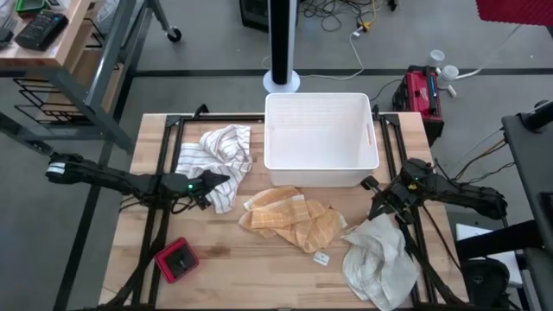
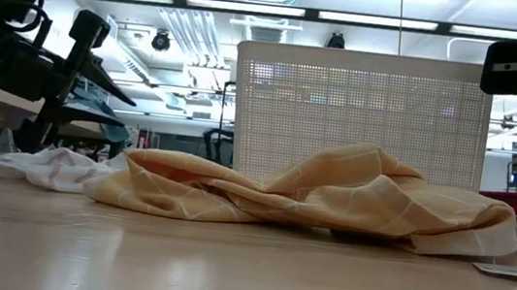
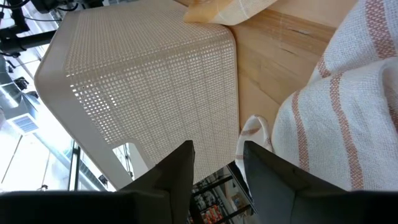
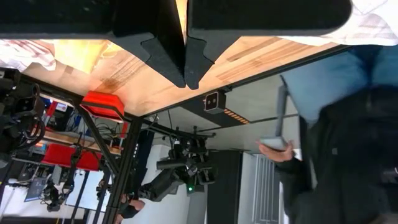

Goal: Fold towel

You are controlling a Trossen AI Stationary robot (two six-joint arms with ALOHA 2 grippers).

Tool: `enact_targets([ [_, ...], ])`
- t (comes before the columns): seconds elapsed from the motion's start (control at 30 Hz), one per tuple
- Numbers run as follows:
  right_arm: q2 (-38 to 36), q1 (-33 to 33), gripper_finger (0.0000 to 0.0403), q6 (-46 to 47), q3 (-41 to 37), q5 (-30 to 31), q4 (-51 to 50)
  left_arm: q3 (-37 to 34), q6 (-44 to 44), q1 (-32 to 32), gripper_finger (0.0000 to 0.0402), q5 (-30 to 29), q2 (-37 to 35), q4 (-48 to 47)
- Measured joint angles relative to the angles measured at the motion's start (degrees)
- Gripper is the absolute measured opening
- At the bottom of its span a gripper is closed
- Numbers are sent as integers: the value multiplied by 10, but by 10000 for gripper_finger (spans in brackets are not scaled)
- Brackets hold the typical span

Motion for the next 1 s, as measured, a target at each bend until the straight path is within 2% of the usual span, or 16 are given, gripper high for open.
enact_targets([
  [0.53, 0, 0, 0, 0, 0, 0, 0, 0, 0, 0, 114, 0, 0, 0],
  [1.0, 0, 0, 0, 0, 0, 0, 0, 0, 0, 0, 135, 0, 0, 0],
])
